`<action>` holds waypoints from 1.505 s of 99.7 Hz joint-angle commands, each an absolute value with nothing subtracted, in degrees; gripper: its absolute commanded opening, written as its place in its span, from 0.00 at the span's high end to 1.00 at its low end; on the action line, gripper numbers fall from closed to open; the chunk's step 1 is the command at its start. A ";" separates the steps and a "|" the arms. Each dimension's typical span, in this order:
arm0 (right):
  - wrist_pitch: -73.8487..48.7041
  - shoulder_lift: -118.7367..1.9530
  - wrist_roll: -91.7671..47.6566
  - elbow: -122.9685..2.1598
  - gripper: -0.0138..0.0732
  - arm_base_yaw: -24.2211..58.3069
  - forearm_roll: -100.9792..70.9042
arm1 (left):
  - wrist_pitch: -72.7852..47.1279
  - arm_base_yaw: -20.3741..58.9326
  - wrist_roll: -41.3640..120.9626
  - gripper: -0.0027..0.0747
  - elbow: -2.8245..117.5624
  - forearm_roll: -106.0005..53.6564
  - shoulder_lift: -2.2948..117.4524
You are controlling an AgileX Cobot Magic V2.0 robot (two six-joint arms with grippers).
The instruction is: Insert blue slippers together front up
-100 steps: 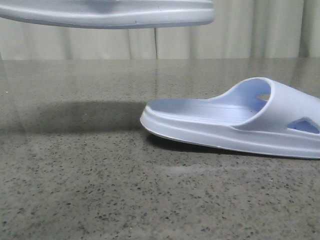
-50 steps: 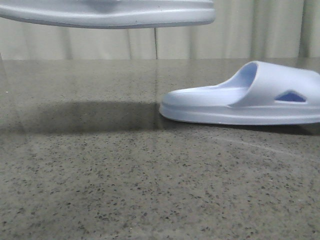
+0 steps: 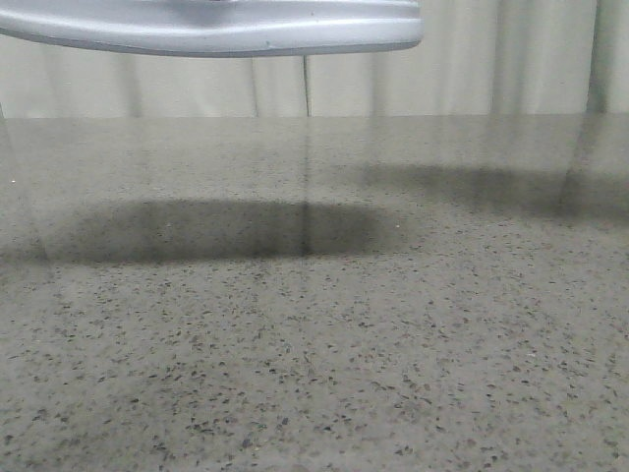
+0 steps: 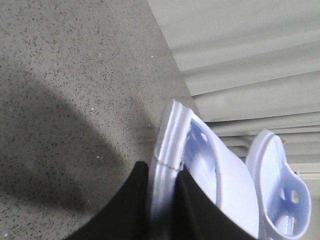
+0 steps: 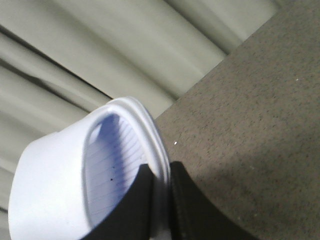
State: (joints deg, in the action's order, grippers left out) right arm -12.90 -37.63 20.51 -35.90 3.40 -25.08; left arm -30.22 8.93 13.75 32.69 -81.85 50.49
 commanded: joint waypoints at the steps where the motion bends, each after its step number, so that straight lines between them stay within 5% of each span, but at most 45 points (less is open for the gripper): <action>1: -16.89 -36.68 20.03 -41.38 0.96 3.34 -25.31 | -30.48 9.43 13.79 0.93 34.27 -83.66 49.81; 54: -41.42 -36.74 15.51 -51.60 0.96 3.34 -25.31 | -36.20 9.43 13.79 0.93 34.27 -82.97 49.81; 150: -41.06 -36.74 10.08 -45.29 0.96 3.34 -44.02 | -51.23 9.43 20.01 0.93 34.27 -96.69 49.81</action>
State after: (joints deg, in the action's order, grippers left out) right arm -44.61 -36.86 11.37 -44.86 3.40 -37.93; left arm -45.72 9.23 19.58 32.69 -90.44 50.49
